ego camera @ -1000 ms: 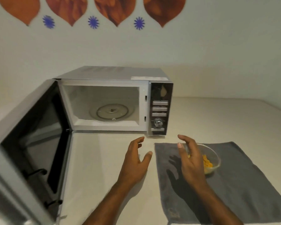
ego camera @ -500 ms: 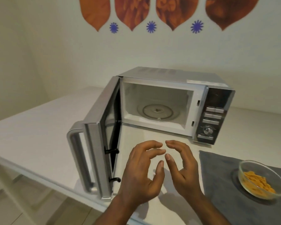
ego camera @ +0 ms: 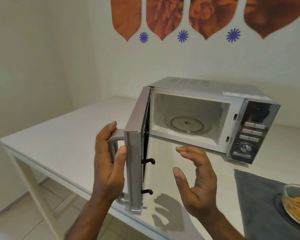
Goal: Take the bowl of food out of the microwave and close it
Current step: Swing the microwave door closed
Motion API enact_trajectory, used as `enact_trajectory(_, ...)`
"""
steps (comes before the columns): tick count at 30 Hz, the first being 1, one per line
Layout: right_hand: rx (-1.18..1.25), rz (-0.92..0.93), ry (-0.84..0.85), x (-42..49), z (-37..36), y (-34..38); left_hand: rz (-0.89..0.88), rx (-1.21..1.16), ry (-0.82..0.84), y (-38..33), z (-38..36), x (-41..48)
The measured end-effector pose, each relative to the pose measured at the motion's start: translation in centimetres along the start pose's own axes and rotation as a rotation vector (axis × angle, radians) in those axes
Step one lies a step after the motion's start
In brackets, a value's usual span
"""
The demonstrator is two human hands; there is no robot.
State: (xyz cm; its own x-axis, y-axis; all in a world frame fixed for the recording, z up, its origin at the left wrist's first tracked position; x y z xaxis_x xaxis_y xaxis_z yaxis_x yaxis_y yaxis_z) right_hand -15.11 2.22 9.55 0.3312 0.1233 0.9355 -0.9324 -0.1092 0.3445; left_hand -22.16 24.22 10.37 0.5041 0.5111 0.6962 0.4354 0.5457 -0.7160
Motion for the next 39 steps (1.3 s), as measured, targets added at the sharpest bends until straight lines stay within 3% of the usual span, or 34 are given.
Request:
enact_trajectory(4, -0.015, -0.009, 0.007, -0.1, 0.2, 0.1, 0.049, -0.122, 0.056, -0.1, -1.6, -1.0)
enact_trajectory(22, -0.271, -0.179, -0.059, -1.3, 7.9, -1.8, 0.07, -0.117, 0.457, -2.6, -17.8, -2.5)
enact_trajectory(31, -0.31, -0.514, 0.032, -2.1, 9.0, -8.2, 0.07, -0.11, 0.57, -2.1, -24.7, -1.0)
enact_trajectory(39, -0.401, -0.51, 0.01, 0.6, 11.7, -13.1, -0.018, -0.036, 0.618, -2.4, -30.0, 0.8)
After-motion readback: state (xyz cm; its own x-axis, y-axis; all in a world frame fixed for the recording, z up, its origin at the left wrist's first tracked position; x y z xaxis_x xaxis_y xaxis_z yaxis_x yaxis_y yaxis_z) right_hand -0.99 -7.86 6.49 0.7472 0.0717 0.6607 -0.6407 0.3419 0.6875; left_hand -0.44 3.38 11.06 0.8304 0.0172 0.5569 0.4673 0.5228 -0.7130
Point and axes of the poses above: each hand's wrist, its own x-axis towards the middle knuckle, its own z-axis out of the back of the hand, y = z × x, the point moved 10 cm from there along x, towards the middle knuckle, and after that the axes turned 6 degrees about z, right-handed, at the moved point
